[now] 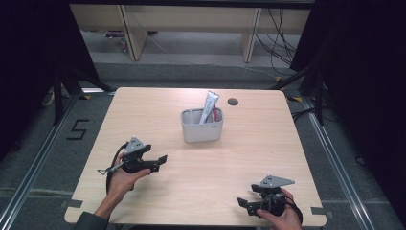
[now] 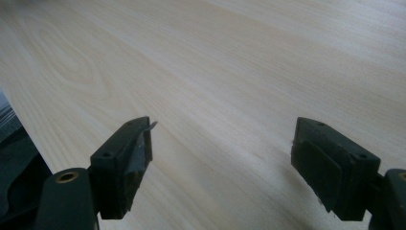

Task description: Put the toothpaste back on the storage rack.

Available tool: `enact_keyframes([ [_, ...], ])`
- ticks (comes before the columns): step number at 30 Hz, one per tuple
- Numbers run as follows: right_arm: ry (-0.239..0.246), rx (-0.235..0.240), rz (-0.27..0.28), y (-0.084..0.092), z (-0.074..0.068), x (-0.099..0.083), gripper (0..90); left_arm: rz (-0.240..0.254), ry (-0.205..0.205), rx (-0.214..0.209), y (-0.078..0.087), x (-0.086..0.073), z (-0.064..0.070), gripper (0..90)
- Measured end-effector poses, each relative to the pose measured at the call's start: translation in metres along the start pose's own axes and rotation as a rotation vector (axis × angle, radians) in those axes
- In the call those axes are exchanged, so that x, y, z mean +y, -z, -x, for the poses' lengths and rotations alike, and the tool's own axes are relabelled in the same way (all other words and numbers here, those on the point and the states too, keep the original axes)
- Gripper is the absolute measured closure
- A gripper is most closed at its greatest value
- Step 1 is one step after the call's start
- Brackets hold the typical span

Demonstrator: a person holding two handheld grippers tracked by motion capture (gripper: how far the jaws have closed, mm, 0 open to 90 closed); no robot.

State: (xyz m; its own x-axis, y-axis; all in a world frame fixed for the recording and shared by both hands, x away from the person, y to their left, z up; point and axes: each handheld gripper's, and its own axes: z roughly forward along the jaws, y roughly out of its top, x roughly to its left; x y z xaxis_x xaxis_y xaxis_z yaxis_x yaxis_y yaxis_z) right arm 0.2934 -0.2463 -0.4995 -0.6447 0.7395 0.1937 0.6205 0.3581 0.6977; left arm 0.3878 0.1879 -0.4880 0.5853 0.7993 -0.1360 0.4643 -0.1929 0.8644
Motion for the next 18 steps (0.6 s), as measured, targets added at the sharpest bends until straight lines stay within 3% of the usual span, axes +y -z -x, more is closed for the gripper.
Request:
enact_keyframes([
  [9, 0.002, -0.009, -0.004, 0.000, 0.000, 0.000, 22.9, -0.035, -0.049, -0.005, 0.003, -0.011, 0.009, 18.1],
  [18, 0.015, -0.010, 0.003, 0.000, 0.000, 0.000, 22.9, -0.051, -0.065, -0.029, 0.008, -0.019, 0.016, 18.1],
])
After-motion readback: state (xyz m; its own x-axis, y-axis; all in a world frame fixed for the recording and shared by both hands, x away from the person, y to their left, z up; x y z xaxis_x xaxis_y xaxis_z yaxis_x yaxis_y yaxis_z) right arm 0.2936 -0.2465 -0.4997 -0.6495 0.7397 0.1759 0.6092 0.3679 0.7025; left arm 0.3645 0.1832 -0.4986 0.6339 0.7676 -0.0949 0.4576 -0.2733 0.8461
